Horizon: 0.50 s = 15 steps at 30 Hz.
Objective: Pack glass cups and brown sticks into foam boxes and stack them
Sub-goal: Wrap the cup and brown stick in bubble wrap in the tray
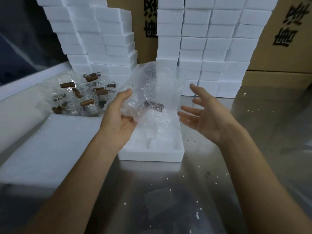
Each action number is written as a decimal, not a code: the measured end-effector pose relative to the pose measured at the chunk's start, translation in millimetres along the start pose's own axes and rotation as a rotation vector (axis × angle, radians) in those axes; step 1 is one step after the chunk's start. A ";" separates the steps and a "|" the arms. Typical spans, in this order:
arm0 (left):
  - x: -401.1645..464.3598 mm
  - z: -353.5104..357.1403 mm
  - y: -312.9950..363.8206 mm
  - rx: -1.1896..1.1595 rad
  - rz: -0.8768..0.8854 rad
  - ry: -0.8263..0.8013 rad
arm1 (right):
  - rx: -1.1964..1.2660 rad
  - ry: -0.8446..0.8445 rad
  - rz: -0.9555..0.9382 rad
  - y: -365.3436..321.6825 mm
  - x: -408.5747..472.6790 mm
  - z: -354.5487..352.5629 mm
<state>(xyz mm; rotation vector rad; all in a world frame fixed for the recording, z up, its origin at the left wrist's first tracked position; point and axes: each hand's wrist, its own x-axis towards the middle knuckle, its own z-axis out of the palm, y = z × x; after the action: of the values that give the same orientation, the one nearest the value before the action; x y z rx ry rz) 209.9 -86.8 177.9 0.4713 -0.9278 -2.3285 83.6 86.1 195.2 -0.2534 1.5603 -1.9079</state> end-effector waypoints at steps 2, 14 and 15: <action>-0.7 2.7 -3.3 -0.011 0.014 -0.005 | -0.089 -0.103 0.049 4.6 -1.7 10.8; -5.6 4.6 -11.3 0.229 -0.053 -0.191 | -0.105 -0.029 -0.209 16.1 -5.3 32.2; -6.5 4.7 -12.6 0.237 -0.068 -0.219 | -0.116 0.002 -0.243 16.5 -5.8 32.7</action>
<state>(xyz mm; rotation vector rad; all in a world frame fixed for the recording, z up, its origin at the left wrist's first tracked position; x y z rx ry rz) 207.6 -72.9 172.9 0.3502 -1.3211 -2.3764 111.2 61.9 190.2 -0.5125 1.7091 -2.0001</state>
